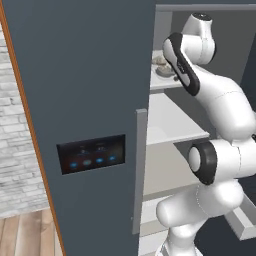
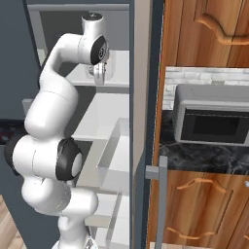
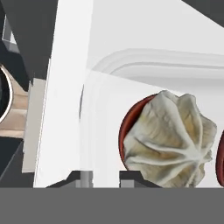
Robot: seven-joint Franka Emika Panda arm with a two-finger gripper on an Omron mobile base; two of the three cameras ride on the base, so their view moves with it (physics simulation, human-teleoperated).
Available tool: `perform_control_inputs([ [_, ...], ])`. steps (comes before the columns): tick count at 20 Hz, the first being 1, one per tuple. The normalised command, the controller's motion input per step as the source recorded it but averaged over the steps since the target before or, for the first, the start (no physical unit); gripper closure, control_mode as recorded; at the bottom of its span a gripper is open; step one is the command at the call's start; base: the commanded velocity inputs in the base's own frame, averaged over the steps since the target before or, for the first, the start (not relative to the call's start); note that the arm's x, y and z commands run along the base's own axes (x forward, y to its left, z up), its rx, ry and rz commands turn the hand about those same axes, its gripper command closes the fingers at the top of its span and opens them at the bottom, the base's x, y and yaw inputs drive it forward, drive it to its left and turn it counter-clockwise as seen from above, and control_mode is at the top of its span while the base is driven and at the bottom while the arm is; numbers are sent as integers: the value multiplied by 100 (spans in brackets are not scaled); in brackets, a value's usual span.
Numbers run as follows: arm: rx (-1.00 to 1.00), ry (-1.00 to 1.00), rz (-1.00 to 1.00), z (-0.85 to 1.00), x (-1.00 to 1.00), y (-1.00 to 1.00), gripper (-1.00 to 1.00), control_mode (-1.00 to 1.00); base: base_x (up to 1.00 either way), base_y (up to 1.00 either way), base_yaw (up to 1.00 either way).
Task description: Place two dumplings into each of the tupperware containers and then place the containers in the fridge.
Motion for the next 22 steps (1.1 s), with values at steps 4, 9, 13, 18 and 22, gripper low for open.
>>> perform_control_inputs([
  [4,0,2,6,-21,39,0,100,-100,0,0,0],
  [9,0,0,2,-25,13,0,100,-100,0,0,0],
  [13,0,-1,1,-36,10,0,100,-100,0,0,0],
  [18,0,-7,0,-46,5,0,100,-100,0,0,0],
  [22,0,-4,0,-31,14,0,-100,-100,0,0,0],
])
